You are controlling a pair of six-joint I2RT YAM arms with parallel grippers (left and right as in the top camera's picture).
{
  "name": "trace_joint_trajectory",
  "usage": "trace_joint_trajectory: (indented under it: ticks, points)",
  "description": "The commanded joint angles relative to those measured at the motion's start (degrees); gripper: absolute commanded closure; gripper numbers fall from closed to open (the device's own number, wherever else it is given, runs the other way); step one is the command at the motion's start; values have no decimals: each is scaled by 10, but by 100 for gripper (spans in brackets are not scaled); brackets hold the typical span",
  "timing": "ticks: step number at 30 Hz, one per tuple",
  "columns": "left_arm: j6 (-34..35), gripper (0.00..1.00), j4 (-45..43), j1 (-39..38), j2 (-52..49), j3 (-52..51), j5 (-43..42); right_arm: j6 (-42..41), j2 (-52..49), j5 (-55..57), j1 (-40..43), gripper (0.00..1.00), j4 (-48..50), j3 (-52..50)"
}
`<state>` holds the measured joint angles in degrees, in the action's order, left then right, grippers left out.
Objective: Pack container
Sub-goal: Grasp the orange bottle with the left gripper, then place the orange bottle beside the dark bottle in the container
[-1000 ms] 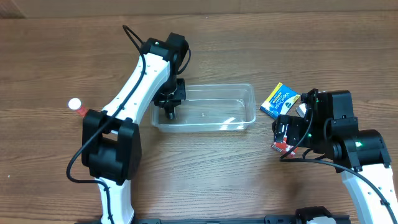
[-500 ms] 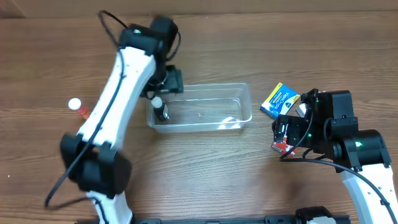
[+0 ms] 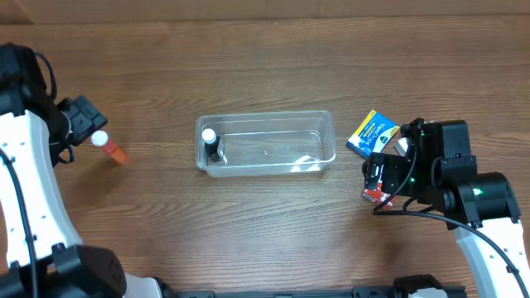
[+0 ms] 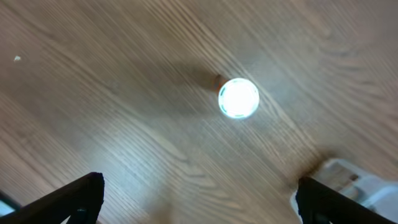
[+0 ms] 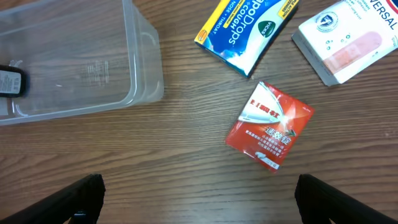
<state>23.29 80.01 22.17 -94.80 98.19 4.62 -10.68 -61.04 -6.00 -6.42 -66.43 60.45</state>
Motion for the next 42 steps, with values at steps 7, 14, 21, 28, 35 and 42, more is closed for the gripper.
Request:
trace_joint_trajectory:
  ticks: [7, 14, 21, 28, 35, 42]
  points:
    - [-66, 0, -57, -1, -180, -31, -32, 2, 1, -1, -2, 0, 3, 14]
    - [-66, 40, -81, -1, -196, -31, -29, 2, 1, -1, -2, 0, 3, 14]
    - [-81, 65, -99, -6, -196, -31, -27, 2, 1, -1, -2, 0, 3, 14]
    - [-78, 86, -59, -35, -167, -28, -30, 2, 1, -1, -2, 0, 3, 14]
    - [-74, 86, 1, -156, 44, -28, -32, 2, 1, -1, -2, 0, 3, 14]
    - [27, 84, 10, -384, 122, -58, -15, 2, 1, -1, -2, 0, 3, 14]
